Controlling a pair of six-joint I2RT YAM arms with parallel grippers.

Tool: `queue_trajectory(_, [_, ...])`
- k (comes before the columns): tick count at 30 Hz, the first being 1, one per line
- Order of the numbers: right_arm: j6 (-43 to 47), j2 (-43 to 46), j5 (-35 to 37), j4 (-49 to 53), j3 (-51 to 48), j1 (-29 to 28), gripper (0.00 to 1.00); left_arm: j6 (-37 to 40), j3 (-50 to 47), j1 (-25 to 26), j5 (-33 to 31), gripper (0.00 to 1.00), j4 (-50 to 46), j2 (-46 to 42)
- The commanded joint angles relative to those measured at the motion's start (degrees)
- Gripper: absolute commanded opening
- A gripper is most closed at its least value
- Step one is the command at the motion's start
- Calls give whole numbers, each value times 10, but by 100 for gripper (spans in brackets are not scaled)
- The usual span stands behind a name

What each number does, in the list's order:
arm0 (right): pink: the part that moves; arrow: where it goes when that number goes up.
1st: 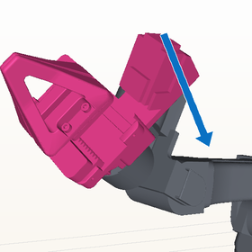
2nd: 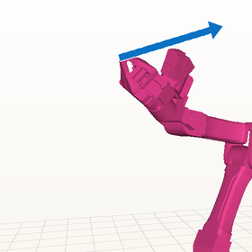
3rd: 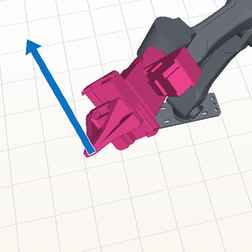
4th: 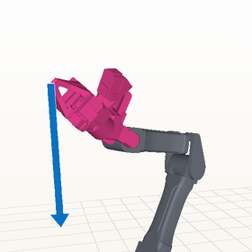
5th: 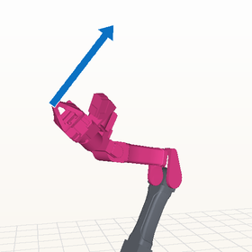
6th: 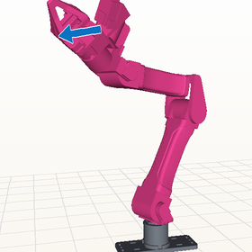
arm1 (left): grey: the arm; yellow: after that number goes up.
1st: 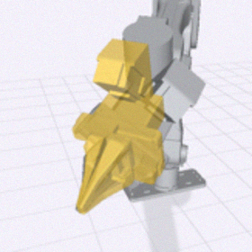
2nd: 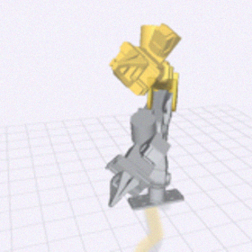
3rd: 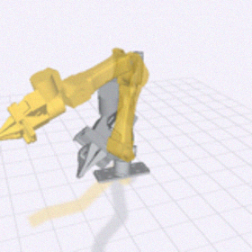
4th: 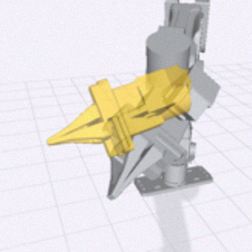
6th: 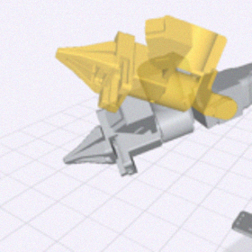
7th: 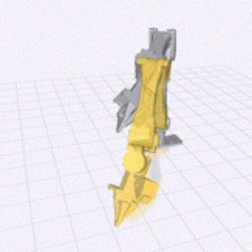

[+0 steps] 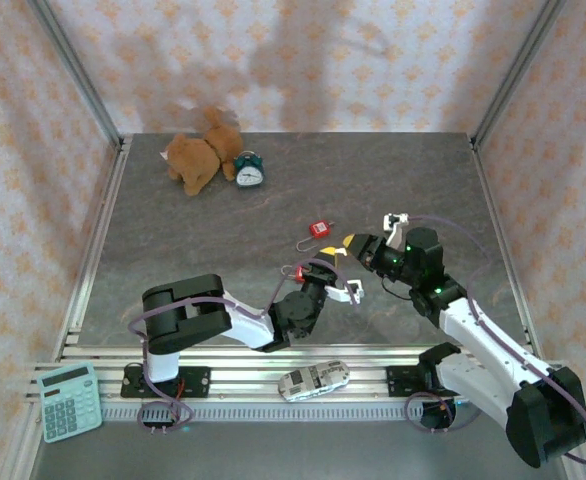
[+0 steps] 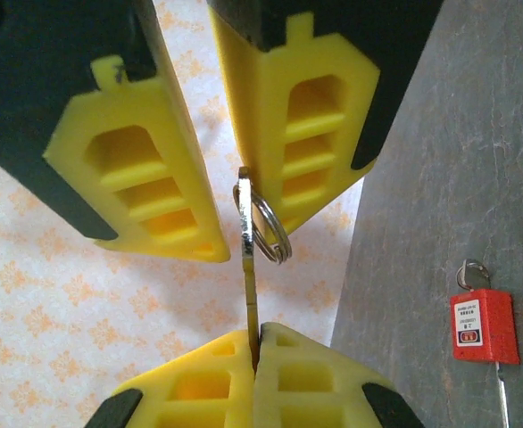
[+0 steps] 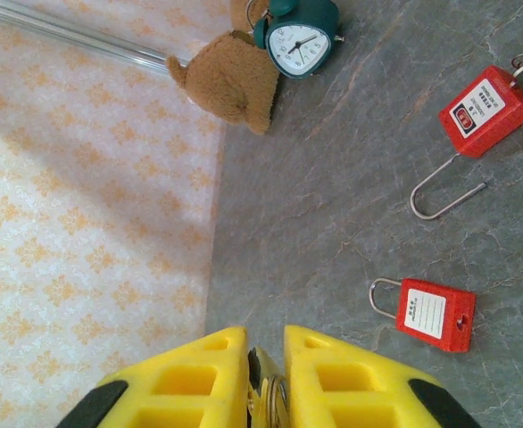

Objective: Unlock with the key

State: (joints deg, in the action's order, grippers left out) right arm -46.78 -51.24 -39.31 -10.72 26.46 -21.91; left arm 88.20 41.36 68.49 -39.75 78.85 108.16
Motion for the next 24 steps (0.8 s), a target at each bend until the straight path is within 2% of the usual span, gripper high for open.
queue_trajectory(1, [-4, 11, -19, -7, 11, 3, 15, -1, 14, -5, -15, 0, 20, 8])
queue_trajectory(10, [-14, 7, -26, -20, 15, 3, 3, 6, 27, -6, -21, 0, 19, 34])
queue_trajectory(16, [-1, 21, -3, 6, 26, 3, 0, -7, 25, -8, -24, 2, 19, 31])
queue_trajectory(18, [14, 28, 17, 28, 34, 3, 0, -18, 19, -9, -25, 21, 20, 26])
queue_trajectory(20, [32, 31, 33, 48, 45, 3, 0, -31, 10, -10, -30, 49, 19, 16])
queue_trajectory(21, [38, 31, 40, 55, 51, 3, 0, -38, 6, -9, -31, 67, 19, 15])
queue_trajectory(22, [44, 30, 45, 60, 57, 3, 0, -43, 1, -10, -33, 79, 20, 2])
queue_trajectory(24, [58, 28, 56, 70, 70, 3, 0, -54, -9, -9, -36, 84, 19, -15])
